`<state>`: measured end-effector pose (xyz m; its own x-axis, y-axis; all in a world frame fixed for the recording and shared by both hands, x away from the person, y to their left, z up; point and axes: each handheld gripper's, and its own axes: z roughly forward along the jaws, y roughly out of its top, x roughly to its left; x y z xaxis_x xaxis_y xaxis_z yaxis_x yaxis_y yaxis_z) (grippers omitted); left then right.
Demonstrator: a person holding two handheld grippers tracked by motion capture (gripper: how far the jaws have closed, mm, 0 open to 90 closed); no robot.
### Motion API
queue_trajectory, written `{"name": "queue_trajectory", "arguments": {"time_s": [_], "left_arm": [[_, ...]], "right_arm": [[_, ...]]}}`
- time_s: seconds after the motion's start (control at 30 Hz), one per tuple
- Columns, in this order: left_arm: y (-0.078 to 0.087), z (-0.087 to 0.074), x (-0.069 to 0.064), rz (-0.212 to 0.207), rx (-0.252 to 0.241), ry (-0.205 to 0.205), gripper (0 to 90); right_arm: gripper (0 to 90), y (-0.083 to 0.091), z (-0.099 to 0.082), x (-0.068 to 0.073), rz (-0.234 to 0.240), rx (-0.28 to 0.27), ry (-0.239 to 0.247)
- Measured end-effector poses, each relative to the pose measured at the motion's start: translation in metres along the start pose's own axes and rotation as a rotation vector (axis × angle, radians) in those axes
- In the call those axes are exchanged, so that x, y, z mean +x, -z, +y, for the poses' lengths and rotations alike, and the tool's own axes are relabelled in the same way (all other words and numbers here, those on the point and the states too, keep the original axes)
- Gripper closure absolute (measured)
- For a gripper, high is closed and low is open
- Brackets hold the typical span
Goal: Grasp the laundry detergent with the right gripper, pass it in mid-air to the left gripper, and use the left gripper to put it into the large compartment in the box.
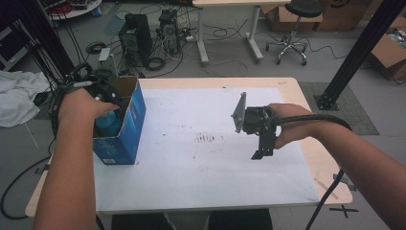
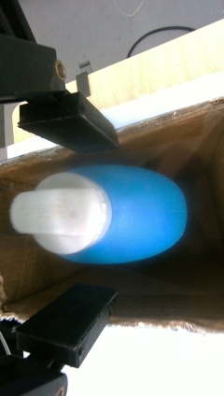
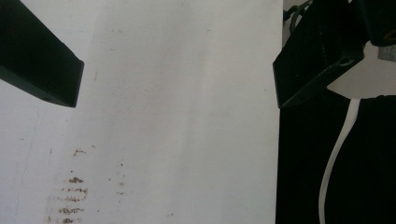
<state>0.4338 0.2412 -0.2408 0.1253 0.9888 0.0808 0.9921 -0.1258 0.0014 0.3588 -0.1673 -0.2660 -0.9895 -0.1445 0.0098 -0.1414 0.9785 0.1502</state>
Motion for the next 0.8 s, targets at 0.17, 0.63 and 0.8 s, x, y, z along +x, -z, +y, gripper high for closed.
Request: {"name": "queue_trajectory", "arguments": {"time_s": [0.17,0.63,0.8], "left_arm": [[0.010,-0.003,0.000,0.013,0.003,-0.014,21.2],[0.033,-0.008,-0.009,0.026,-0.016,-0.064,10.3],[0.040,-0.011,-0.014,0.032,-0.020,-0.093,9.5]], "right_arm": [[1.6,0.000,0.000,0.000,-0.003,-0.001,-0.001],[1.6,0.000,0.002,0.000,-0.005,-0.005,0.002],[1.6,-0.001,0.002,0.000,-0.005,-0.004,0.004]]}}
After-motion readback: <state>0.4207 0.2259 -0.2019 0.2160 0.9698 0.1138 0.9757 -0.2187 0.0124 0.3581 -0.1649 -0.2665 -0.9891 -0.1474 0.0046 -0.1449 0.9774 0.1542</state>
